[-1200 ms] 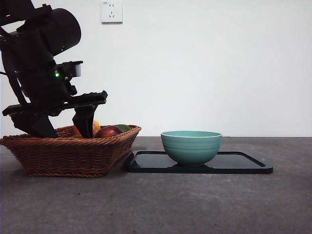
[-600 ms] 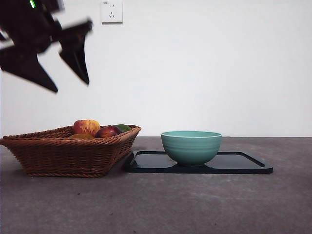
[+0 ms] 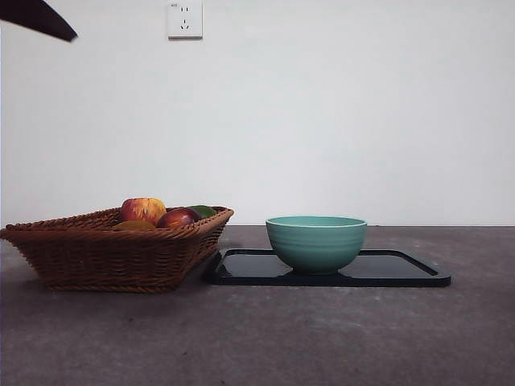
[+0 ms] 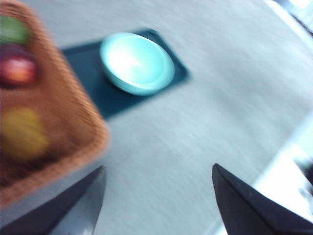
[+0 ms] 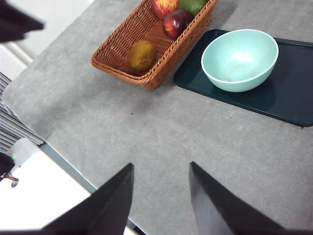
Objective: Pick up the wifruite, put it on the bowl, pick up the plate, put it on desk
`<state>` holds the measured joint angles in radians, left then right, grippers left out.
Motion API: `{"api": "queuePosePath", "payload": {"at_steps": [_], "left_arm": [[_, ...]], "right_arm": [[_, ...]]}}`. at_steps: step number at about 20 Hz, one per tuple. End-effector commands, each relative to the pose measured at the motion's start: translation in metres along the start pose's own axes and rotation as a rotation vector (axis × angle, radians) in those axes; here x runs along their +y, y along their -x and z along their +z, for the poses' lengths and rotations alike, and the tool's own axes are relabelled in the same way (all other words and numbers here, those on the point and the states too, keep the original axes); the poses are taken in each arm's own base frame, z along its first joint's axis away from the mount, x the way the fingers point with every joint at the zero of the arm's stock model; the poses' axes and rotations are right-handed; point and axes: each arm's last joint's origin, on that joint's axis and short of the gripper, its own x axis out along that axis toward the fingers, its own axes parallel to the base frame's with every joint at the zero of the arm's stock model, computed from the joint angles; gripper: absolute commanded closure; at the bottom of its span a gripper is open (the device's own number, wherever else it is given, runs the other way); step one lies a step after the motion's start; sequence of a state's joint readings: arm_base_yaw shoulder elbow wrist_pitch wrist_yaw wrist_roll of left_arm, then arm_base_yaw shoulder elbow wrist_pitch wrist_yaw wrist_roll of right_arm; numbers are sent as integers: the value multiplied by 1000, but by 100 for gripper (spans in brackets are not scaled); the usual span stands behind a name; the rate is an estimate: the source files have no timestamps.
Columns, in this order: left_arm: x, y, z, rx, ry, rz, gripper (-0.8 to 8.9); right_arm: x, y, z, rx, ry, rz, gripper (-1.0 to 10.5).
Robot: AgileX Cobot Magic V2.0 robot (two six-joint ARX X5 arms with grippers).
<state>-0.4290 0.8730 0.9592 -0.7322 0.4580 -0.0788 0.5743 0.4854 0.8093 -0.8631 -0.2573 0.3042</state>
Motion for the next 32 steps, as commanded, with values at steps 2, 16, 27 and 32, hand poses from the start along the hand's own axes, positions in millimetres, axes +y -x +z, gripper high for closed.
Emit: {"api": "queuePosePath", "payload": {"at_steps": [2, 16, 27, 32], "left_arm": [[-6, 9, -5, 25, -86, -57, 471], [-7, 9, -7, 45, -86, -56, 471], [-7, 9, -7, 43, -87, -56, 471], [-7, 9, -7, 43, -87, -56, 471]], "right_arm": [[2, 2, 3, -16, 1, 6, 765], [2, 2, 4, -25, -53, -4, 765], [5, -36, 88, -42, -51, -213, 670], [-21, -85, 134, 57, -42, -317, 670]]}}
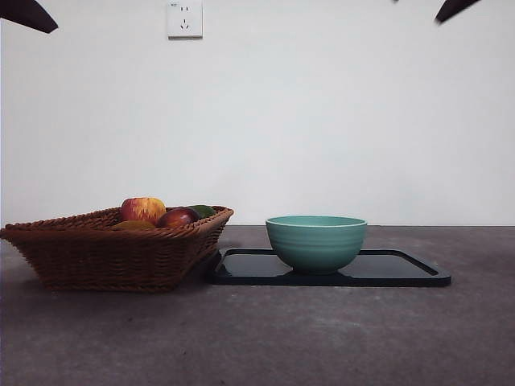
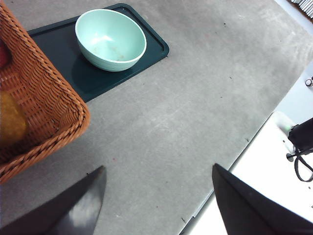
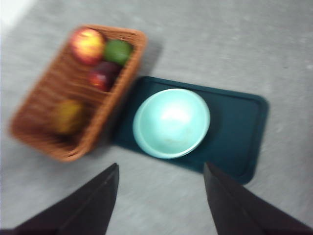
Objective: Pick up the wifruite, put it on the bowl, pick up the plate, put it on desk
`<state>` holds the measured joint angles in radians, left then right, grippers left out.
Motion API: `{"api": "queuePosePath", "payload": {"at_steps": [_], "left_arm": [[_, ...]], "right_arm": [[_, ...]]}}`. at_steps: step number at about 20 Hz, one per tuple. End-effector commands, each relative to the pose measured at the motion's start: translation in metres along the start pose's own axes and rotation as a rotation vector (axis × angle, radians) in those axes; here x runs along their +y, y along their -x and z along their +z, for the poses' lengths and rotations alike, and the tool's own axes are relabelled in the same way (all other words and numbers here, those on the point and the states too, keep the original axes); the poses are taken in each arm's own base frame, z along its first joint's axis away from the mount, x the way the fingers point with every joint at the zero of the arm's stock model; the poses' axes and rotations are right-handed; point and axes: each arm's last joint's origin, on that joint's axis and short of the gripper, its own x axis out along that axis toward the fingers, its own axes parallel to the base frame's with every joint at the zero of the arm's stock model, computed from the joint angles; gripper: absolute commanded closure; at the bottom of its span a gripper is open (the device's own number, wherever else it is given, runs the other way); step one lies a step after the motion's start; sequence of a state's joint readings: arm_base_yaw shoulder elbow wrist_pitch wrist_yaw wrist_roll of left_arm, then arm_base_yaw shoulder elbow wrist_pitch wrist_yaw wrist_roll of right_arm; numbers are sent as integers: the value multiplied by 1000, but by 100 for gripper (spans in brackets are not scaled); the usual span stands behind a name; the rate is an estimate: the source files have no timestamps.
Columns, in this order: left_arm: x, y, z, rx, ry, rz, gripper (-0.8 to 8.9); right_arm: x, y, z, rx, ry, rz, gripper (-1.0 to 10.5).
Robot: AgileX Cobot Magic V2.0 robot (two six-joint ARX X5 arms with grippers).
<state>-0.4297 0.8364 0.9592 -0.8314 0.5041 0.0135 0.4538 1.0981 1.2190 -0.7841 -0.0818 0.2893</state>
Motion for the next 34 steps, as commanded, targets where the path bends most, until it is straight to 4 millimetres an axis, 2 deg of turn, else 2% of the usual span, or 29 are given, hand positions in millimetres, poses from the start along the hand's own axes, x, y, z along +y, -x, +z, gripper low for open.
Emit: {"api": "queuePosePath", "payload": {"at_steps": [1, 4, 9, 15, 19, 23, 27, 28, 31, 34], "left_arm": [[-1, 1, 4, -14, -24, -10, 471], [-1, 1, 4, -14, -24, -9, 471], [-1, 1, 4, -14, -24, -9, 471], [-1, 1, 4, -14, -24, -9, 471], [-1, 1, 4, -14, -24, -9, 471], [-1, 1, 4, -14, -24, -9, 471], [-1, 1, 4, -13, -23, -9, 471], [-1, 1, 4, -13, -24, -9, 471], [-1, 1, 4, -12, -24, -9, 471], [-1, 1, 4, -12, -23, -9, 471]], "right_arm": [[-9, -29, 17, 53, 36, -44, 670], [-25, -66, 27, 132, 7, -30, 670], [-49, -126, 26, 213, -42, 3, 670], [-64, -190, 11, 288, -61, 8, 671], [-73, -221, -2, 333, -71, 0, 671], [-78, -238, -11, 359, -78, -4, 674], [-79, -243, -11, 346, -73, -1, 877], [-79, -243, -11, 341, -73, 0, 930], [-79, -242, -9, 332, -70, 1, 938], [-72, -223, 6, 271, -55, 12, 938]]}}
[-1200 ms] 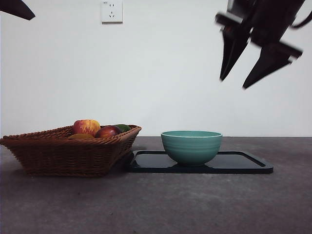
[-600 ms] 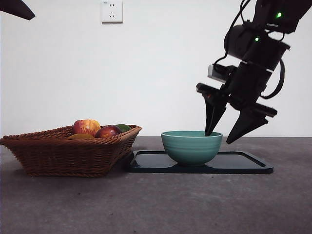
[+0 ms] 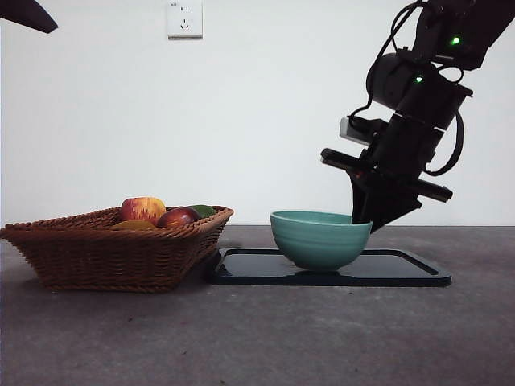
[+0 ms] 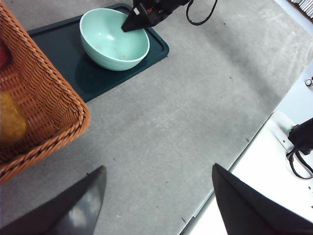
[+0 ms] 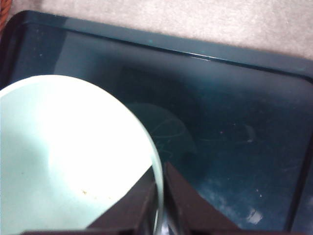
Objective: Pick up the wifruite, put it on the bowl, pick up the plate, put it on desk
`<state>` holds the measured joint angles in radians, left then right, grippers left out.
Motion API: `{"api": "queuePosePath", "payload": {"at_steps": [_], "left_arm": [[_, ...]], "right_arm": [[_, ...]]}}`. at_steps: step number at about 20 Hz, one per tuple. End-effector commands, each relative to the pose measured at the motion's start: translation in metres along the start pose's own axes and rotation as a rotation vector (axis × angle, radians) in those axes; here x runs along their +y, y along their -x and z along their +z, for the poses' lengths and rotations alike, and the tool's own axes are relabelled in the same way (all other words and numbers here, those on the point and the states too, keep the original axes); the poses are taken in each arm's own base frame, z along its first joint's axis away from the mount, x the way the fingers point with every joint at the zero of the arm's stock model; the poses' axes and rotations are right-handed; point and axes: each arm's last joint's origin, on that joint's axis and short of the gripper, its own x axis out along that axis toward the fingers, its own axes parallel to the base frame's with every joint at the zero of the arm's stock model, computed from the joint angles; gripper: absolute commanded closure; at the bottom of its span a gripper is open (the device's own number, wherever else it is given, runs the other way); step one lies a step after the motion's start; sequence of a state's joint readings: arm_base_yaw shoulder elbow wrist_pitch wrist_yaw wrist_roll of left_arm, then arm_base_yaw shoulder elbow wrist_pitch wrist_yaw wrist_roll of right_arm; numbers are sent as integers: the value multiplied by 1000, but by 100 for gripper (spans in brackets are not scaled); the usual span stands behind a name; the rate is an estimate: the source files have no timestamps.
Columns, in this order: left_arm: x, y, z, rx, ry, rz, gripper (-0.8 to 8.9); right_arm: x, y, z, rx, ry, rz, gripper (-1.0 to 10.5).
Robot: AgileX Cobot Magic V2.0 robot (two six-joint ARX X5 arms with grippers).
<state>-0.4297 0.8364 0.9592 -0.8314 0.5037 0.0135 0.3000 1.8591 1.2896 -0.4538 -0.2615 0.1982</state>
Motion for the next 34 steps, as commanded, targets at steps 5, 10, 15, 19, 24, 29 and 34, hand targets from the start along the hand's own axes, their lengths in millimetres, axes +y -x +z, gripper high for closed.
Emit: {"api": "queuePosePath", "payload": {"at_steps": [5, 10, 15, 19, 24, 29, 34], "left_arm": [[-1, 1, 4, -12, -24, -9, 471], [-1, 1, 4, -12, -24, -9, 471], [-1, 1, 4, -11, -31, -9, 471], [-1, 1, 4, -11, -30, -9, 471], [-1, 1, 4, -11, -30, -9, 471], [-1, 1, 3, -11, -30, -9, 471], [-1, 1, 3, -10, -30, -9, 471]], "right_arm": [[32, 100, 12, -206, 72, 54, 938], [56, 180, -20, -247, 164, 90, 938], [69, 207, -61, -237, 226, 128, 938], [68, 185, -94, -162, 247, 145, 938], [71, 137, -123, -73, 247, 184, 938], [77, 100, -139, -10, 258, 157, 938], [86, 65, -141, 40, 292, 93, 938]]}}
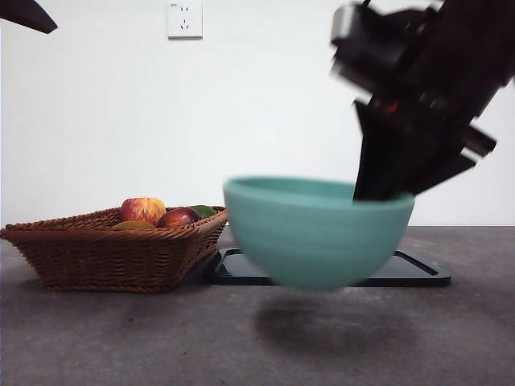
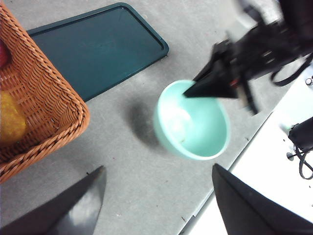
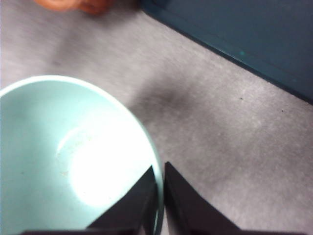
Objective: Pick up the wifruite, put it on the bowl, pick up the plate, put it on desk
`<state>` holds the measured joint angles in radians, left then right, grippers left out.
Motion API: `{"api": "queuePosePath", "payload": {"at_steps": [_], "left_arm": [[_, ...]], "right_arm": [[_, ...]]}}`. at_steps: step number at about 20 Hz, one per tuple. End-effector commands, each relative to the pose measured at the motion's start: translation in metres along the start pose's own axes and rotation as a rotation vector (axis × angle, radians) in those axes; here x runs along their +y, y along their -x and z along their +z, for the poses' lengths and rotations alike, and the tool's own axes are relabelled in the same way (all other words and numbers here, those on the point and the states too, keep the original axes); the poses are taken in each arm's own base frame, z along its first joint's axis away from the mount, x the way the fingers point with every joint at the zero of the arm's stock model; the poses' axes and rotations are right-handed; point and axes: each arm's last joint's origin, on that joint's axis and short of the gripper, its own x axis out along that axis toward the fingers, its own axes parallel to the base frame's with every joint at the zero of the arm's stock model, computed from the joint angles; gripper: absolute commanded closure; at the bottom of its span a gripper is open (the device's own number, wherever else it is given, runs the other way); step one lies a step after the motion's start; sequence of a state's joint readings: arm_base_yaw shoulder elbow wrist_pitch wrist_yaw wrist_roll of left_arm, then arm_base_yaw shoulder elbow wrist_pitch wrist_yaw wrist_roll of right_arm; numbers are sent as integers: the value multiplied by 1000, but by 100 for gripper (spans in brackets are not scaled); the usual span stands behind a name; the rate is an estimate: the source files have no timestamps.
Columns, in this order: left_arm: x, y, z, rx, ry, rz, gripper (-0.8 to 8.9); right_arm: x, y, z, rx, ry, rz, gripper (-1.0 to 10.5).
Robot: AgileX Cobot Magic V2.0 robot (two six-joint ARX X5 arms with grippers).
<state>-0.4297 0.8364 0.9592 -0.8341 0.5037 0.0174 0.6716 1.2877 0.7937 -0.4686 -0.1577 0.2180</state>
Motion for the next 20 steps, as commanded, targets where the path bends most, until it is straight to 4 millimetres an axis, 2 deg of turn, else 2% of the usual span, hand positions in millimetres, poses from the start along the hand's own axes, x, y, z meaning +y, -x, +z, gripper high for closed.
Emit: {"api": "queuePosePath", "payload": {"at_steps": [1, 6, 14, 15, 18, 20], "left_arm": [[-1, 1, 4, -11, -26, -9, 471], [-1, 1, 1, 9, -21, -10, 471], [-1, 1, 1, 9, -22, -10, 471], [-1, 1, 1, 9, -22, -10, 471], [-1, 1, 1, 9, -22, -10, 471], [-1, 1, 1, 9, -22, -10, 471]], "right_arm": [[1, -14, 1, 25, -7, -3, 938], [-2, -34, -1, 77, -15, -29, 938], [-4, -42, -2, 94, -22, -42, 935], [-4, -42, -2, 94, -26, -43, 918], [-4, -42, -2, 93, -46, -43, 690], [-4, -40, -1, 86, -47, -43, 668]]}}
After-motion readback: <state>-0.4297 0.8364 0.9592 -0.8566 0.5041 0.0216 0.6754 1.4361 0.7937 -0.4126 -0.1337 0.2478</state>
